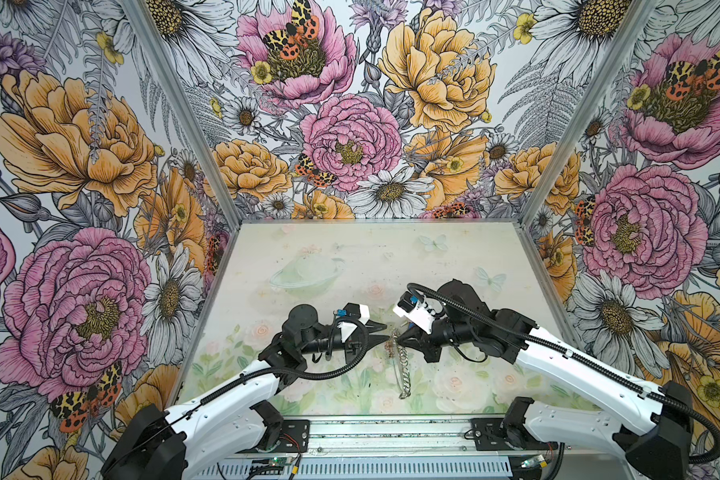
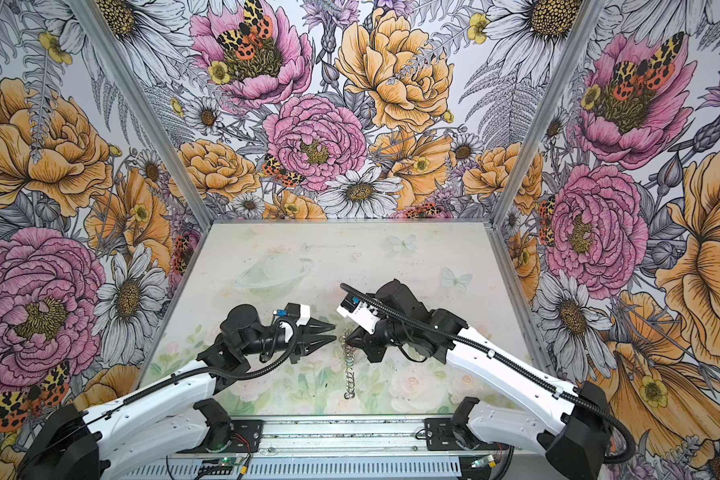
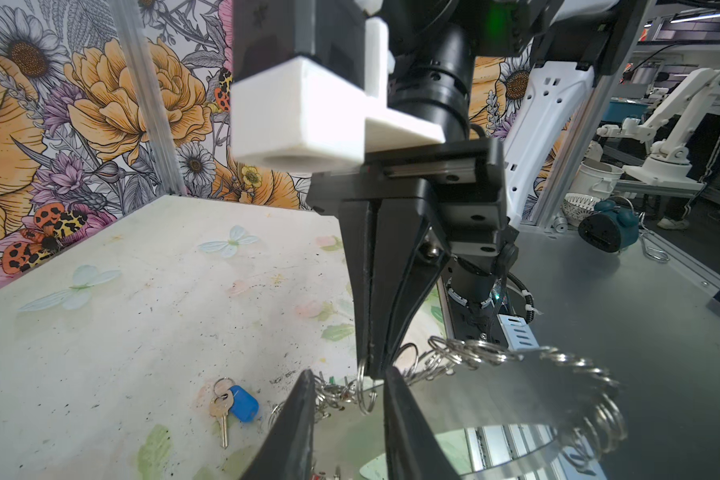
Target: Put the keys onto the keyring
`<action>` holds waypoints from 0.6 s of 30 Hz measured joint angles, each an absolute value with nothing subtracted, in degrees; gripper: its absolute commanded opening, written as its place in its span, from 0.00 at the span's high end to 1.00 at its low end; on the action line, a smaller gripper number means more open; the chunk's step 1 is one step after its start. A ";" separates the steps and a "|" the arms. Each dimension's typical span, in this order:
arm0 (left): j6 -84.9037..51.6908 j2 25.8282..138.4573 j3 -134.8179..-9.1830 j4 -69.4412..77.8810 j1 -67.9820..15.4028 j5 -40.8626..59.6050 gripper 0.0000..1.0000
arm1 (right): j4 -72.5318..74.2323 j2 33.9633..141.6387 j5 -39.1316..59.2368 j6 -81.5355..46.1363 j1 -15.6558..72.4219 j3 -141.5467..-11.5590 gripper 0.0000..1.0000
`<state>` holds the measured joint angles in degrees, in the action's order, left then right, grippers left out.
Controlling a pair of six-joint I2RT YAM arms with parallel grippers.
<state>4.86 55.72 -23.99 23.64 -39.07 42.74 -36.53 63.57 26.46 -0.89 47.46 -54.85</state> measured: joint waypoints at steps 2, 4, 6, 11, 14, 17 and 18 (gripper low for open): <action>4.91 56.36 -24.36 22.79 -39.09 43.20 0.74 | -37.74 63.57 25.50 0.10 48.16 -55.53 1.00; 5.04 57.04 -25.04 21.96 -39.09 43.62 0.76 | -38.41 63.57 24.73 0.67 48.56 -55.86 1.00; 5.10 57.67 -25.80 21.06 -39.20 44.18 0.77 | -39.13 63.57 23.77 1.30 48.84 -56.12 1.00; 5.98 58.02 -26.70 19.00 -39.90 44.99 0.77 | -39.72 63.57 21.85 2.55 48.95 -56.38 1.00; 6.37 58.04 -27.18 17.54 -40.47 45.17 0.75 | -39.92 63.57 20.73 2.76 48.95 -56.64 1.00; 7.03 58.57 -27.99 16.16 -41.08 45.28 0.75 | -40.05 63.55 20.03 3.11 48.95 -57.10 1.00; 7.18 58.85 -28.34 15.75 -41.21 45.32 0.74 | -40.05 63.55 19.90 3.11 48.95 -57.25 1.00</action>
<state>7.18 58.85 -28.34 15.75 -41.21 45.32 -40.05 63.55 19.90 3.11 48.95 -57.25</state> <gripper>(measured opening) 0.255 0.047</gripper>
